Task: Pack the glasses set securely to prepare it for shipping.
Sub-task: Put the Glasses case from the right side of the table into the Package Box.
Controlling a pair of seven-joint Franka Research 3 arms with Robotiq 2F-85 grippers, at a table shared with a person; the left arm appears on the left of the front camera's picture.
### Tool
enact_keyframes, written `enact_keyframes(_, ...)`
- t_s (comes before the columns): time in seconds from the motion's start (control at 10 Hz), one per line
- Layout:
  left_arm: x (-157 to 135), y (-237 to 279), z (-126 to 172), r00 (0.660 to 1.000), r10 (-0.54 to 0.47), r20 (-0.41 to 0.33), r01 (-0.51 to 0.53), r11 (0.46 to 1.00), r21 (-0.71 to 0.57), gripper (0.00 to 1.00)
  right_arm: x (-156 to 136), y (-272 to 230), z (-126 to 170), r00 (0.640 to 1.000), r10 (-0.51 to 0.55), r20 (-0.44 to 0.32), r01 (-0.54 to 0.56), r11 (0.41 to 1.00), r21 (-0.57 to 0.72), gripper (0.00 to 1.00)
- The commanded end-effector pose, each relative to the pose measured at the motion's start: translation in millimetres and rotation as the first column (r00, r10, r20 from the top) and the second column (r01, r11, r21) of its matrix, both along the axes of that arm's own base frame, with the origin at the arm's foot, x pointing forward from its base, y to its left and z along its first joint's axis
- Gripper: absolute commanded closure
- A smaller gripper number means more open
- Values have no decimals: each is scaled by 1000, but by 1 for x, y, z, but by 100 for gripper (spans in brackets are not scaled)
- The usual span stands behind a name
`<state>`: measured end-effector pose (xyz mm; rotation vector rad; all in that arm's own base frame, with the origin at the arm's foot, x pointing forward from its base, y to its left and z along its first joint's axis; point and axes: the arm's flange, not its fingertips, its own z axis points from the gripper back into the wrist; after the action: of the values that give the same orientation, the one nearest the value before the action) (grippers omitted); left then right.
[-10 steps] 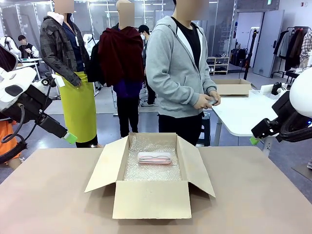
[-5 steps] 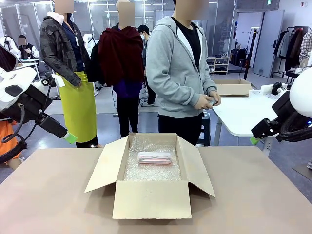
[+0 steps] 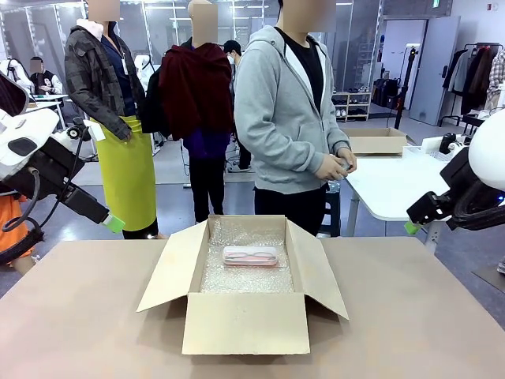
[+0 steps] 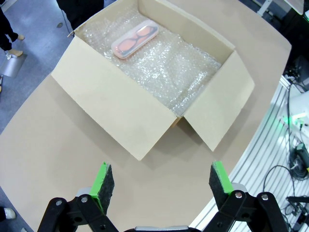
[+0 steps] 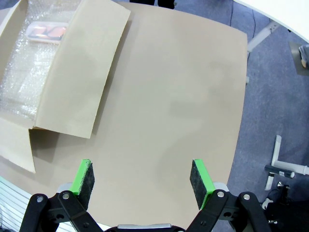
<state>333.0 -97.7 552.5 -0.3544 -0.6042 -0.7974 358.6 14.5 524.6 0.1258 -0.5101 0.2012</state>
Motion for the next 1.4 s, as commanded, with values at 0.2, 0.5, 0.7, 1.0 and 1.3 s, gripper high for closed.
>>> enact_keyframes(0.2, 0, 1, 1, 1000, -14, 1, 14, 1000, -13, 0, 0, 1, -1, 1000, -6, -1, 6, 1000, -5, 0)
enact_keyframes(0.5, 0, 1, 1, 1000, -14, 1, 14, 1000, -13, 0, 0, 1, -1, 1000, -6, -1, 6, 1000, -5, 0)
enact_keyframes(0.7, 0, 1, 1, 1000, -14, 1, 14, 1000, -13, 0, 0, 1, -1, 1000, -6, -1, 6, 1000, -5, 0)
enact_keyframes(1.0, 0, 1, 1, 1000, -14, 1, 14, 1000, -13, 0, 0, 1, -1, 1000, -6, -1, 6, 1000, -5, 0)
enact_keyframes(1.3, 0, 1, 1, 1000, -14, 1, 14, 1000, -13, 0, 0, 1, -1, 1000, -6, -1, 6, 1000, -5, 0)
